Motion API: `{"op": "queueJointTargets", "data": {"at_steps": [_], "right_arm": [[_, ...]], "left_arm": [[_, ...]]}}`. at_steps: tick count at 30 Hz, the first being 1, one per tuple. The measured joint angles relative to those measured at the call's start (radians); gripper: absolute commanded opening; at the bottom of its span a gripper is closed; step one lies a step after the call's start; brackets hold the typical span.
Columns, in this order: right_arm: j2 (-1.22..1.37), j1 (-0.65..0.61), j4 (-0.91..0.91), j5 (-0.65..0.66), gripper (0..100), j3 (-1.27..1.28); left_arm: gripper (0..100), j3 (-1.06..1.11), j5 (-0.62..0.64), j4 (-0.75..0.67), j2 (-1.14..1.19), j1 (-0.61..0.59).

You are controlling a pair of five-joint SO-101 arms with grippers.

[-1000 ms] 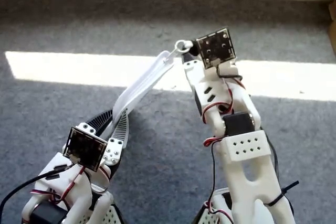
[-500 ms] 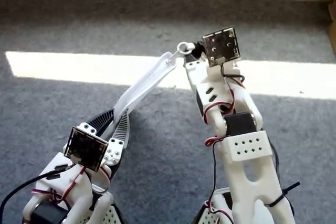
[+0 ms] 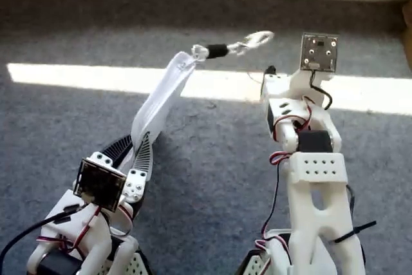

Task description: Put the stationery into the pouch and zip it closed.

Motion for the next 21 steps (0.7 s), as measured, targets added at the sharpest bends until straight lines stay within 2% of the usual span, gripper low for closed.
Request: {"op": "queueJointTargets", "data": {"at_steps": [3,10,16,21], "right_arm": [[-0.002,-0.009,0.0,0.0,21.1,0.0],[-0.035,-0.021,0.048,0.0,21.1,0.0],[-0.292,-0.02,0.117,0.003,21.1,0.061],[-0.523,-0.02,0.12,0.124,21.1,0.164]], "left_arm": [[23,0.014,0.0,-0.006,0.0,0.006],[23,0.046,0.006,0.003,0.003,0.005],[24,0.046,0.006,0.003,0.008,0.006],[24,0.046,0.006,0.003,0.008,0.006]]}}
